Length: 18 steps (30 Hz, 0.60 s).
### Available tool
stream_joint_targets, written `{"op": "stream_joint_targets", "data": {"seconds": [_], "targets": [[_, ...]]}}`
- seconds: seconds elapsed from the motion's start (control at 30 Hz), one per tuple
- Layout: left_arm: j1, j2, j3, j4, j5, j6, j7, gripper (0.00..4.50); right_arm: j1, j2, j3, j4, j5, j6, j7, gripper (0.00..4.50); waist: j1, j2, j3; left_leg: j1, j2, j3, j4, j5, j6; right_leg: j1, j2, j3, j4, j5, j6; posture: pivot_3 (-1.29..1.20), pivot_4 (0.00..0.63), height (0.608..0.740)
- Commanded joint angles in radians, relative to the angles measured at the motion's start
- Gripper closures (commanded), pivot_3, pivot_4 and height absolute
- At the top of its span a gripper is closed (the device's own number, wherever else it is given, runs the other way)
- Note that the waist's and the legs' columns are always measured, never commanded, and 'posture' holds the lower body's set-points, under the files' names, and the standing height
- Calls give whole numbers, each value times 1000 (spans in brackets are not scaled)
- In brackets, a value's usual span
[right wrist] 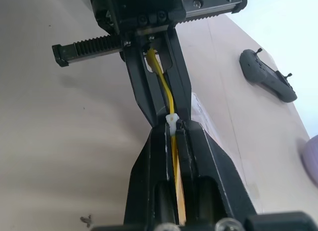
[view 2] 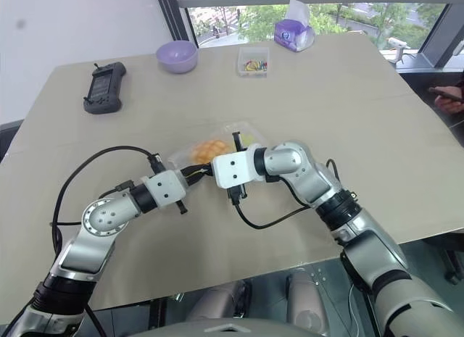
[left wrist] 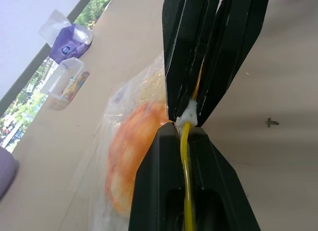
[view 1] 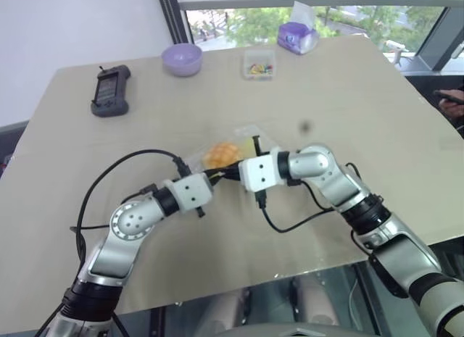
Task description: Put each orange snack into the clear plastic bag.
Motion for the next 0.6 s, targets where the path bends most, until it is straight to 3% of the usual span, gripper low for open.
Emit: {"op": "stream_joint_targets", "data": {"seconds": [0.03, 0.43, 0.6], "targets": [[-3, 24, 44, 4, -6, -12, 7, 4500, 7, -46, -37, -7, -21, 30, -14, 4475, 0, 0, 0, 0, 0, 0, 0, 0, 0, 0, 0, 0, 0, 0, 0, 0, 150, 736], [-22, 97, 87, 83, 23, -41, 29, 4500, 3, -90, -47, 11, -45, 70, -42, 4475, 0, 0, 0, 0, 0, 0, 0, 0, 0, 0, 0, 0, 0, 0, 0, 0, 150, 736], [-43, 136, 87, 154, 112, -37, 93, 4500, 9, -117, -47, 18, -59, 92, -52, 4475, 0, 0, 0, 0, 0, 0, 0, 0, 0, 0, 0, 0, 0, 0, 0, 0, 150, 736]]}}
